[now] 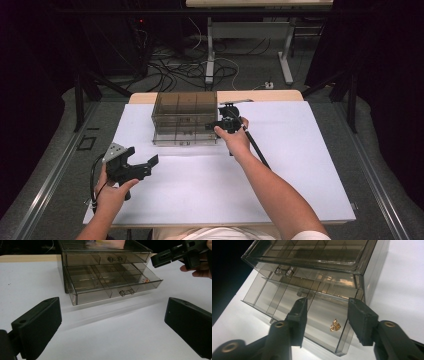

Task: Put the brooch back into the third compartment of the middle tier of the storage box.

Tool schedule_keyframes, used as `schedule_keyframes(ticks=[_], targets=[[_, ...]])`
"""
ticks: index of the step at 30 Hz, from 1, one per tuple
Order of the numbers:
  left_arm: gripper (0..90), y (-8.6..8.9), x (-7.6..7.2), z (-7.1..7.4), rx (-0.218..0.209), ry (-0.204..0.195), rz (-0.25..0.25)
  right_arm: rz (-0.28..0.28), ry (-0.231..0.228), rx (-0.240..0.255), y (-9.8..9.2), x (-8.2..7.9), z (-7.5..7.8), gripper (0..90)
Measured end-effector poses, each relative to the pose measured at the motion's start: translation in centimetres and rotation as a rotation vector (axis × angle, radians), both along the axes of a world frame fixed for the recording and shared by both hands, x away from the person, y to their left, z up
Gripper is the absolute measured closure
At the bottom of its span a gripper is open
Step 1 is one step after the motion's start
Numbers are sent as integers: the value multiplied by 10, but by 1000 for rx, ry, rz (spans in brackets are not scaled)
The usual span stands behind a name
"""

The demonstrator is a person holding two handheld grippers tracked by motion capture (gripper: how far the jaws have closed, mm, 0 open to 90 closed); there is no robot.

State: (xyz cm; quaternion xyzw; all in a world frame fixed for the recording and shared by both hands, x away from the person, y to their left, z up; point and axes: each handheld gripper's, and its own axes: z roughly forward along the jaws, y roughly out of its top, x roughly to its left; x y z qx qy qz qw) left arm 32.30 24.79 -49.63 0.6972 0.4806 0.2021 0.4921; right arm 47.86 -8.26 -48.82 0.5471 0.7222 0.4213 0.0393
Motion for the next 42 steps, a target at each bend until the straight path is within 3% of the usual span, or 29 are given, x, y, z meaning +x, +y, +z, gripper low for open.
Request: schedule_keyframes(ticks=[18, 28, 35, 42], targets=[[12, -3, 2, 1, 1, -5, -16, 52, -74, -19, -5, -18, 23, 348], [12, -3, 1, 1, 5, -6, -18, 90, -145, -33, -10, -43, 37, 258], [12, -3, 1, 2, 5, -6, -17, 80, -194, -34, -21, -61, 40, 161], [12, -3, 1, 2, 10, -6, -17, 62, -217, -38, -38, -73, 41, 126]])
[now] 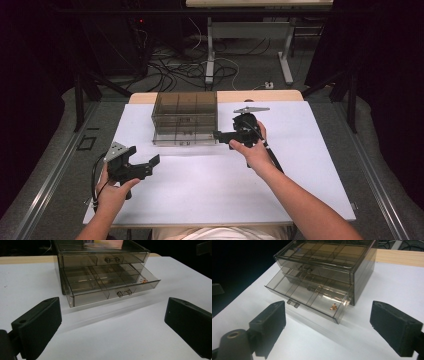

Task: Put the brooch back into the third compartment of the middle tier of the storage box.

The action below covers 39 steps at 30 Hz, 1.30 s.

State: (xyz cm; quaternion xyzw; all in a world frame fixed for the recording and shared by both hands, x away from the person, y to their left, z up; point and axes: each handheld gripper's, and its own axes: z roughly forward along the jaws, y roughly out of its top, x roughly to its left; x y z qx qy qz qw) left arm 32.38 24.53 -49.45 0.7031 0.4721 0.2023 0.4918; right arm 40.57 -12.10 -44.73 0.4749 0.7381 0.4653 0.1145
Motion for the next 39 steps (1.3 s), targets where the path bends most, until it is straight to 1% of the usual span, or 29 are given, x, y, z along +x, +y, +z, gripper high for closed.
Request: schedule_keyframes(ticks=[2, 3, 4, 7, 10, 11, 12, 13, 16, 17, 20, 22, 24, 26, 29, 31, 34, 39], targets=[[12, 0, 0, 0, 0, -2, -1, -1, 3, 9, -6, -3, 0, 107], [12, 0, 0, 0, -1, -1, 0, -5, -3, 9, -9, -5, 0, 97], [12, 0, 0, 0, 0, -1, 0, -9, 2, 8, -12, -7, 0, 90], [12, 0, 0, 0, -4, -2, 3, -15, -9, 8, -20, -11, -1, 59], [12, -1, 0, 0, -3, -2, 4, -17, 0, 17, -27, -16, -3, 11], [12, -1, -1, 0, -3, -2, 4, -18, 0, 10, -29, -18, -4, 0], [12, -1, -1, 0, -4, -2, 4, -21, 1, 6, -31, -20, -5, 0], [12, -1, 0, 0, -2, -2, 5, -23, -11, -1, -32, -22, -7, 0], [12, -2, 0, -1, -4, -5, 6, -42, -23, -31, -38, -29, -11, 0], [12, -1, 0, 0, -2, 0, 2, -44, -35, -44, -41, -30, -13, 0], [12, -1, -1, 0, 3, 0, -1, -52, -35, -58, -47, -36, -18, 0], [12, -1, -1, -1, -1, -5, 4, -56, -38, -58, -53, -39, -20, 0], [12, -1, -1, 0, 4, 0, -2, -70, -36, -53, -58, -42, -23, 0], [12, -1, -1, 0, 4, -1, -2, -83, -25, -42, -63, -44, -25, 0], [12, -1, -1, 0, 5, -1, -2, -106, -23, -46, -72, -45, -29, 0], [12, -1, -1, 0, 4, 0, 0, -116, -16, -37, -78, -47, -31, 0], [12, -1, -1, 0, 5, 0, 0, -132, -23, -58, -86, -49, -35, 0], [12, -2, -1, 0, 2, -2, 2, -150, -25, -56, -97, -54, -43, 0]])
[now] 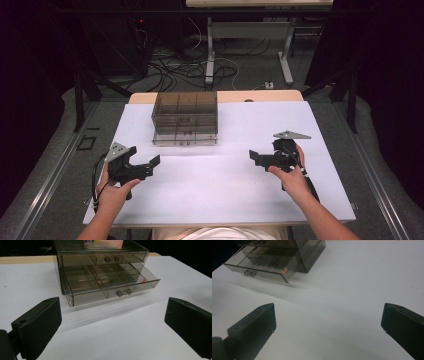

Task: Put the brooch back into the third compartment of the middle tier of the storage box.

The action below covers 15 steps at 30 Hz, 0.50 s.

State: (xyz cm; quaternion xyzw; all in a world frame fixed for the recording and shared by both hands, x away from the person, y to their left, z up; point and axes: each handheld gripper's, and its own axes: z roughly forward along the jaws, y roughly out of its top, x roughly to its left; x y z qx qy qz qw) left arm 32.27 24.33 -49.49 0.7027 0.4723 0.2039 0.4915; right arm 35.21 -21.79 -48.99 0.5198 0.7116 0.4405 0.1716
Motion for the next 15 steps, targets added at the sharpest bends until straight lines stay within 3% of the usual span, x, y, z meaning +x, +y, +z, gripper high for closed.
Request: schedule_keyframes(ticks=[9, 15], targets=[[12, 0, 0, 0, 1, 1, -1, -28, 13, 41, -15, -4, -15, 0], [12, -1, 0, 0, -1, -1, -1, -51, 17, 36, -24, -4, -21, 0]])
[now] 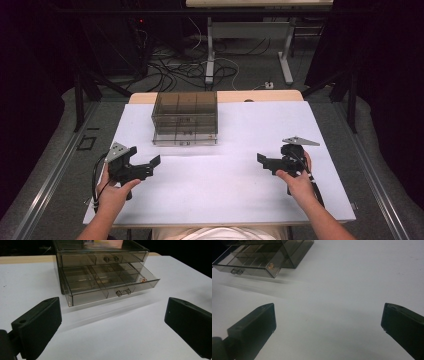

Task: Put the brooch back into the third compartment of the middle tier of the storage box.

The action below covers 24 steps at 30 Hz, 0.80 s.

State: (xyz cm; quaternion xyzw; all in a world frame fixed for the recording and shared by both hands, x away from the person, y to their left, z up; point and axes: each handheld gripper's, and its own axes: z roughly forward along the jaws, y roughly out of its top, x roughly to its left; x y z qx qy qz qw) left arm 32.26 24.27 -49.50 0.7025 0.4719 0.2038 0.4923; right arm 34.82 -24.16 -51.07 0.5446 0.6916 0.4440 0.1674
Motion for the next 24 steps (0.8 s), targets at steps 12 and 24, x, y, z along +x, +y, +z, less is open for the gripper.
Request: schedule_keyframes(ticks=[12, 24], targets=[[12, 1, 0, 0, 0, 1, 2, -46, 10, 13, -16, 4, -9, 0], [12, 1, 0, 0, -4, 2, 5, -75, 20, -6, -21, 3, -13, 0]])
